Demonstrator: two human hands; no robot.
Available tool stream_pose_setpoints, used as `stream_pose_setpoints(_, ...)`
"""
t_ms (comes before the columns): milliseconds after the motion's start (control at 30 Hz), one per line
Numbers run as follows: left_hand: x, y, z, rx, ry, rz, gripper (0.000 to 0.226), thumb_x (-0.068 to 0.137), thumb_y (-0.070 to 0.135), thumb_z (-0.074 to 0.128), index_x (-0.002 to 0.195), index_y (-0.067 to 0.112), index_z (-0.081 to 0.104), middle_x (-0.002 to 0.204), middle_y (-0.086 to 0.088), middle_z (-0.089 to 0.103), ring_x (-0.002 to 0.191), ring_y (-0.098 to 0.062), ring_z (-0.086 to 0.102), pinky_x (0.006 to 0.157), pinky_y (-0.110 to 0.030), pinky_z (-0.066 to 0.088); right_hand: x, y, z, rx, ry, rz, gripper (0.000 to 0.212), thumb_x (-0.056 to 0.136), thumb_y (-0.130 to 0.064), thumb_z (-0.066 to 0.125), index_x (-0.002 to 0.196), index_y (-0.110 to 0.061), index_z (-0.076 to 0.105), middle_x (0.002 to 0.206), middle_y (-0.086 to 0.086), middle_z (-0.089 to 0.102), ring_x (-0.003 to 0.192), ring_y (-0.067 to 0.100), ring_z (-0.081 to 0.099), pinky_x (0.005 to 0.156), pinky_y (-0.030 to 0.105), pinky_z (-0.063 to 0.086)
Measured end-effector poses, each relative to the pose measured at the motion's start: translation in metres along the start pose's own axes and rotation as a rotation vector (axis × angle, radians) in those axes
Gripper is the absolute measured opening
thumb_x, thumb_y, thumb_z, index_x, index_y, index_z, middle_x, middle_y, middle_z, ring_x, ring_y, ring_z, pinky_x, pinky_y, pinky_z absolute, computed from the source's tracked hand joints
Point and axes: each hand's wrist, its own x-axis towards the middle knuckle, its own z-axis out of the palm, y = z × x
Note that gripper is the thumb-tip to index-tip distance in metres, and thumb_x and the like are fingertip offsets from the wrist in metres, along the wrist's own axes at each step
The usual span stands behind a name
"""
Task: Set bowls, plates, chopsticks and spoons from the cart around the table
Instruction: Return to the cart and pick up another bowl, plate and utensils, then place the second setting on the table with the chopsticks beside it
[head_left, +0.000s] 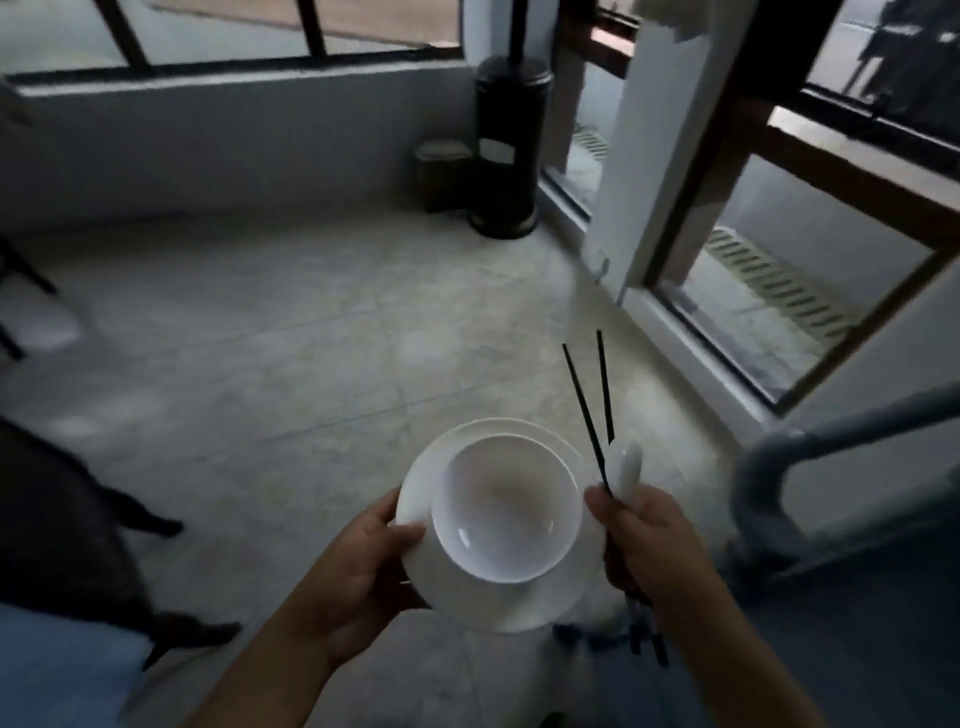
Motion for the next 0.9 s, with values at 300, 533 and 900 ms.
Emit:
stream_pose_setpoints(300,0.008,0.071,-0.158,-0.222,0.397,0.144,0.047,0.084,0.018,0.069,0.131,0.021,0.062,0.125,-0.021,0.066,0.103,-0.039,0.065,0.08,-0.055,0.056,0.183,-0.057,0.188,-0.217,-0.446,-0.018,0.029,0.098,-0.025,0.058,0.083,0.0,0.055,0.051,0.005,0.038,0.04,0.013,0.032,0.038,0.024,0.028)
stream_pose_setpoints(533,0.024,0.148,-0.268,-0.414,0.732,0.33,0.042,0.083,0.003,0.065,0.123,0.016,0.067,0.093,-0.016,0.073,0.07,-0.028,0.072,0.048,-0.034,0.056,0.321,-0.108,0.384,-0.401,-0.793,-0.134,0.034,0.097,-0.02,0.059,0.064,-0.018,0.052,0.046,0.0,0.039,0.037,0.013,0.031,0.039,0.022,0.026)
stream_pose_setpoints(900,-0.024,0.191,-0.393,-0.659,1.24,0.586,0.05,0.081,0.009,0.067,0.13,0.016,0.06,0.119,-0.019,0.071,0.099,-0.045,0.069,0.059,-0.048,0.061,0.357,-0.132,0.68,-0.602,-1.395,-0.155,0.04,0.098,-0.02,0.058,0.059,-0.025,0.056,0.052,0.004,0.037,0.041,0.013,0.028,0.041,0.023,0.024)
